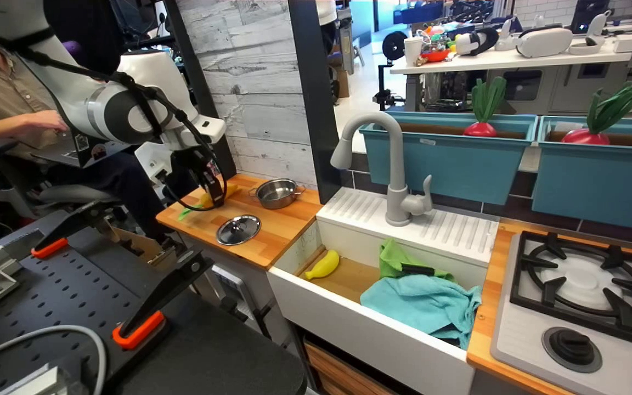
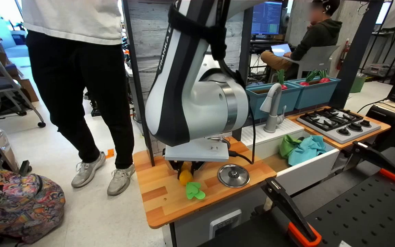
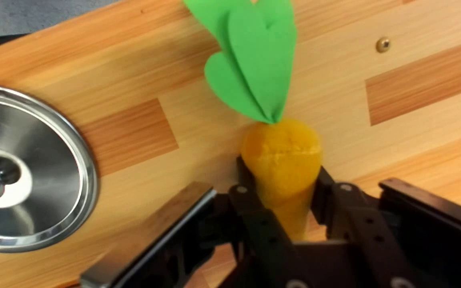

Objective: Put the carrot plushie in the pot

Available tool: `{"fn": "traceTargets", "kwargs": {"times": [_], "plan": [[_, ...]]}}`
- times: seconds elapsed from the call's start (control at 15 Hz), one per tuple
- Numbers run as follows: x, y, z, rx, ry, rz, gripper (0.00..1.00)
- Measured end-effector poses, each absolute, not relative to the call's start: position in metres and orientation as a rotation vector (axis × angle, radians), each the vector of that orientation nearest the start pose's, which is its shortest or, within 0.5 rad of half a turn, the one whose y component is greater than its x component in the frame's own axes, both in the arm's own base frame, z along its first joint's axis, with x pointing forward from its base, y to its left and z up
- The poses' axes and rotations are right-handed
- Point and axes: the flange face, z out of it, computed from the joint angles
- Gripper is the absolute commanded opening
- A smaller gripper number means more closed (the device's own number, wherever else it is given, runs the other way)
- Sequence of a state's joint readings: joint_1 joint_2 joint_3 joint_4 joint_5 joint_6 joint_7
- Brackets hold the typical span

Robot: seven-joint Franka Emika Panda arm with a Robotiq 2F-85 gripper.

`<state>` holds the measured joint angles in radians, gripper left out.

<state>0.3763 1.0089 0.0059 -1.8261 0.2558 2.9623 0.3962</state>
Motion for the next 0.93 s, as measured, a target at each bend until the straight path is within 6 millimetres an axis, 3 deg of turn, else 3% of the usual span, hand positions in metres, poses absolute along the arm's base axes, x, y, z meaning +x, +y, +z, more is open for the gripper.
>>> {"fn": "traceTargets", "kwargs": {"times": [0.13, 0.33, 0.53, 0.73, 0.93], "plan": [[0.564, 0.215, -0.004, -3.009, 0.368, -0.138, 0.0], [0.556, 0.225, 0.005, -3.023, 0.311, -0.144, 0.03], [0.55, 0.224, 0.028, -3.017, 0.299, -0.192, 0.03], [0.555, 0.206, 0.06, -2.998, 0.34, -0.275, 0.03], [0.567, 0.172, 0.087, -2.97, 0.431, -0.326, 0.03]]}}
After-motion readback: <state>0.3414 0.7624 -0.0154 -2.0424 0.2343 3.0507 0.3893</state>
